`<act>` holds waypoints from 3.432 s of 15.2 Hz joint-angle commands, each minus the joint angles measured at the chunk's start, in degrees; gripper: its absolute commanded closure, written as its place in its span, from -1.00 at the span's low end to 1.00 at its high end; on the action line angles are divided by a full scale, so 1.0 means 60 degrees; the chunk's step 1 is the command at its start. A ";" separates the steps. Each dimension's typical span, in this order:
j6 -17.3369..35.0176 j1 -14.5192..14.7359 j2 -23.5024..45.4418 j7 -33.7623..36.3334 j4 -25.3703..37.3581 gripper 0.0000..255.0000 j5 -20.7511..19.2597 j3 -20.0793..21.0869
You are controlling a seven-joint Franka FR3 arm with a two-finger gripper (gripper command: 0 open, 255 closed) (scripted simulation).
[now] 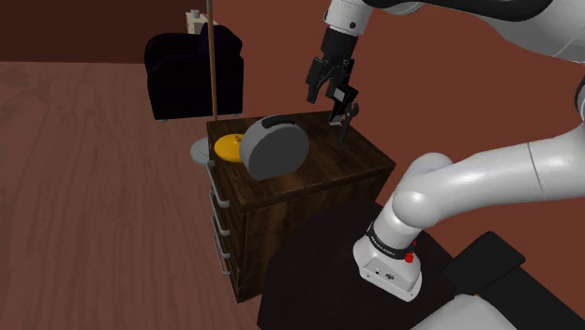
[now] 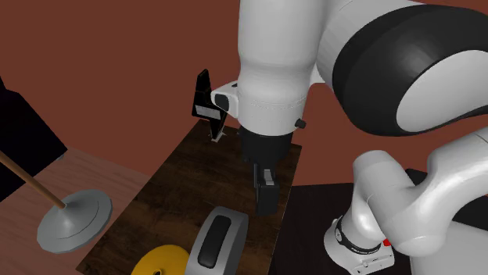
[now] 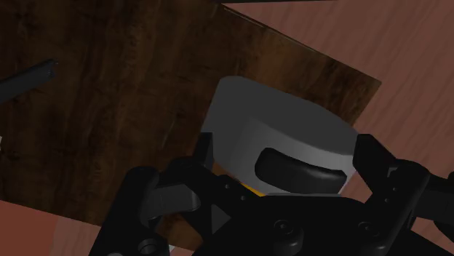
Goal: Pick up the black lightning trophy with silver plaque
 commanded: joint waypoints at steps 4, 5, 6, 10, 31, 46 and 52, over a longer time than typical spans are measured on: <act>0.0225 -0.0278 0.0405 -0.0461 0.0077 -1.00 -0.0391 -0.0485; 0.0303 -0.0367 0.0555 -0.0611 0.0121 -1.00 -0.0516 -0.0646; 0.0381 -0.0456 0.0713 -0.0761 0.0173 -1.00 -0.0636 -0.0805; 0.0700 -0.0786 0.1415 -0.1348 0.0468 -1.00 -0.1071 -0.1436; 0.1822 -0.2127 0.6679 -0.4565 0.4346 -1.00 -0.1333 -0.4503; 0.2780 -0.2383 0.7591 -0.5021 0.4212 1.00 -0.1006 -0.4771; 0.2787 -0.2385 0.7602 -0.5024 0.4213 1.00 -0.1001 -0.4772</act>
